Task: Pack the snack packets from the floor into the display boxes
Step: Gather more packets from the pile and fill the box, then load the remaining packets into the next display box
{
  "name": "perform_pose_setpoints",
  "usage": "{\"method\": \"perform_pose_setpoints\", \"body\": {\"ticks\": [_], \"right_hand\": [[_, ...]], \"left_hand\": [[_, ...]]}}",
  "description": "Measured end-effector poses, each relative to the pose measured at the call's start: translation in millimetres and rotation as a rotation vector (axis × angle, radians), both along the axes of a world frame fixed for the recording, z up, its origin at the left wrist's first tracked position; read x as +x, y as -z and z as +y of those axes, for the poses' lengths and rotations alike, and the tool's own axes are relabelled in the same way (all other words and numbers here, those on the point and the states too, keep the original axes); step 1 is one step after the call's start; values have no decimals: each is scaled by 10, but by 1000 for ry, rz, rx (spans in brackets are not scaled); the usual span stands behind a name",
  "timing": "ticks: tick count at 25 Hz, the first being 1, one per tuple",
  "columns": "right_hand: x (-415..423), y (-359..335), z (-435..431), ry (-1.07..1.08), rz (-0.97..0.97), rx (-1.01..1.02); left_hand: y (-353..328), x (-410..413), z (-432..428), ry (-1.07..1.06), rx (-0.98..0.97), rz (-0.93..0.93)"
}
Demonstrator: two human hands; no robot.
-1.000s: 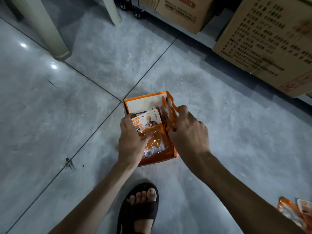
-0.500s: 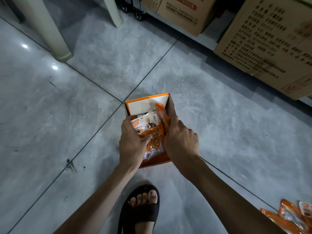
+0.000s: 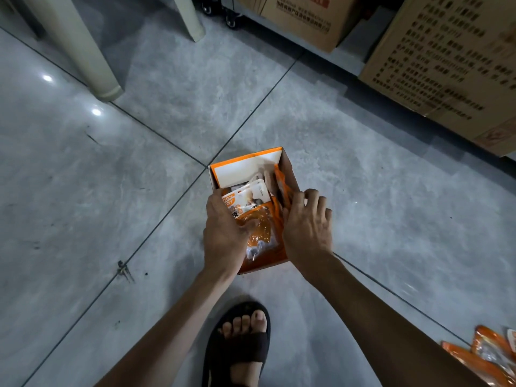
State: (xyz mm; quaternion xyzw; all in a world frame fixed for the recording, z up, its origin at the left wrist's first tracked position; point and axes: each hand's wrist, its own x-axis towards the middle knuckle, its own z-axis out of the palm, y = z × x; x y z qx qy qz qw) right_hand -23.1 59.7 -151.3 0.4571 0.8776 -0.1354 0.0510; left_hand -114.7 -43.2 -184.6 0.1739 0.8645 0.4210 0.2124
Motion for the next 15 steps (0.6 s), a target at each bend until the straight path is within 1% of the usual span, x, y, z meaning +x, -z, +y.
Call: {"method": "perform_pose_setpoints", "body": {"ticks": [1, 3, 4, 6, 8, 10, 12, 14, 15], "right_hand": [[-30, -8, 10, -19, 21, -3], [-66, -2, 48, -50, 133, -39], [-65, 7, 67, -61, 178, -90], [-10, 25, 89, -48, 210, -219], [54, 2, 112, -45, 254, -283], [136, -135, 175, -43, 330, -296], [346, -353, 272, -54, 371, -254], [691, -541, 335, -29, 382, -239], [894, -629, 356, 23, 395, -274]], "left_hand": [[-2, -3, 4, -3, -4, 4], [8, -12, 7, 0, -8, 9], [22, -18, 4, 6, -14, 12], [25, -18, -1, 18, -28, 9], [-21, -12, -5, 45, -64, 29], [-152, -24, 3, 109, -190, 141], [-352, -21, 37, 166, -329, 321], [-645, 53, 110, 244, -326, 467], [-815, 126, 179, 313, -297, 500]]}}
